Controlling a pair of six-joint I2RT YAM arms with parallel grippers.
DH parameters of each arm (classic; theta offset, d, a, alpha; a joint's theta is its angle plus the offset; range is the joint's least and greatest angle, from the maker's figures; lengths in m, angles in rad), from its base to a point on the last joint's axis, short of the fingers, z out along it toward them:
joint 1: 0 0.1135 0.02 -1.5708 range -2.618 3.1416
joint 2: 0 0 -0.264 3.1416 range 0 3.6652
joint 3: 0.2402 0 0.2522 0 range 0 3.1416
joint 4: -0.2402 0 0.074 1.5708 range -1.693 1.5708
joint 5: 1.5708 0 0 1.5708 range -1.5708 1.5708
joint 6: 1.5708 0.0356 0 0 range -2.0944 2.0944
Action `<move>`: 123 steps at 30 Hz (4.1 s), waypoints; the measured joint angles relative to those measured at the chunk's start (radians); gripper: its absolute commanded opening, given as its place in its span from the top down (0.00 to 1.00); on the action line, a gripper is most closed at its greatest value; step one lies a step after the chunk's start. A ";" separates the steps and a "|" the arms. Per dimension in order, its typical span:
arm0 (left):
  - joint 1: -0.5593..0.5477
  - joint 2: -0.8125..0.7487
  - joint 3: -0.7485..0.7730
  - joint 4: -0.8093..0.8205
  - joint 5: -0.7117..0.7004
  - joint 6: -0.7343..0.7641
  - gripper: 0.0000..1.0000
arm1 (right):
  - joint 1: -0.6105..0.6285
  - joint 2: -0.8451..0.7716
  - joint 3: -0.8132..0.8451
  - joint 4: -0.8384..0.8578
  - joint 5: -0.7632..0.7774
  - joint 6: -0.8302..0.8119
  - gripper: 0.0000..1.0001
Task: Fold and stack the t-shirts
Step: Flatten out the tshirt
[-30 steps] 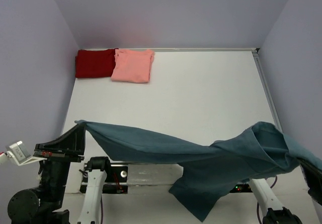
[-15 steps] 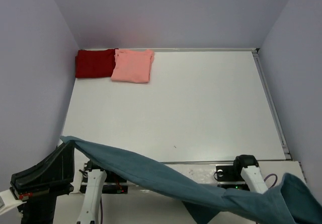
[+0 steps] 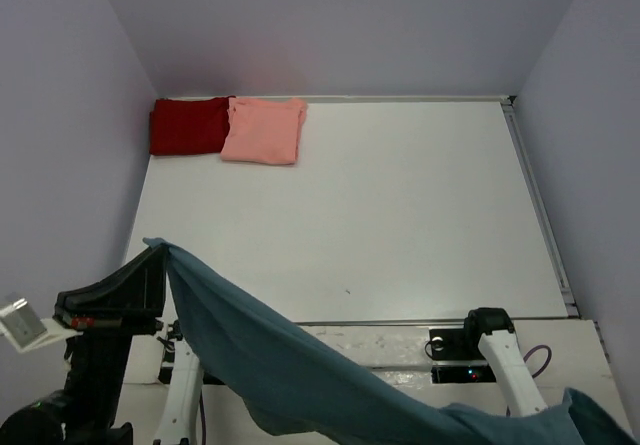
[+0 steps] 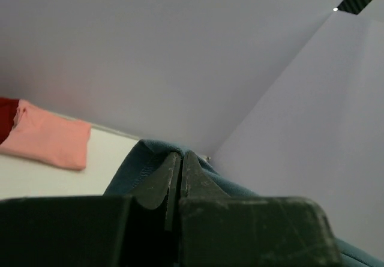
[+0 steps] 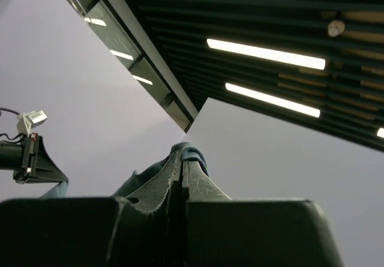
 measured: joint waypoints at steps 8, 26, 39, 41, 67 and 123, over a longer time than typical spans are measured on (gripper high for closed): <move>0.004 0.001 -0.179 -0.039 -0.037 0.000 1.00 | 0.000 0.047 -0.188 0.001 0.001 0.000 1.00; 0.004 0.001 -0.455 0.006 -0.076 -0.022 1.00 | 0.000 0.114 -0.536 0.000 0.027 -0.010 1.00; 0.004 -0.021 -0.672 0.069 -0.087 -0.029 1.00 | 0.000 0.109 -0.735 0.010 0.057 -0.011 1.00; 0.004 -0.021 -0.718 0.085 -0.087 -0.031 1.00 | 0.000 0.110 -0.763 0.009 0.064 -0.011 1.00; 0.004 0.189 -0.980 0.415 -0.091 -0.027 1.00 | 0.000 0.354 -1.097 0.244 0.101 0.028 1.00; -0.140 1.184 -0.746 0.995 -0.270 0.026 1.00 | 0.000 1.495 -0.580 0.319 0.304 -0.006 1.00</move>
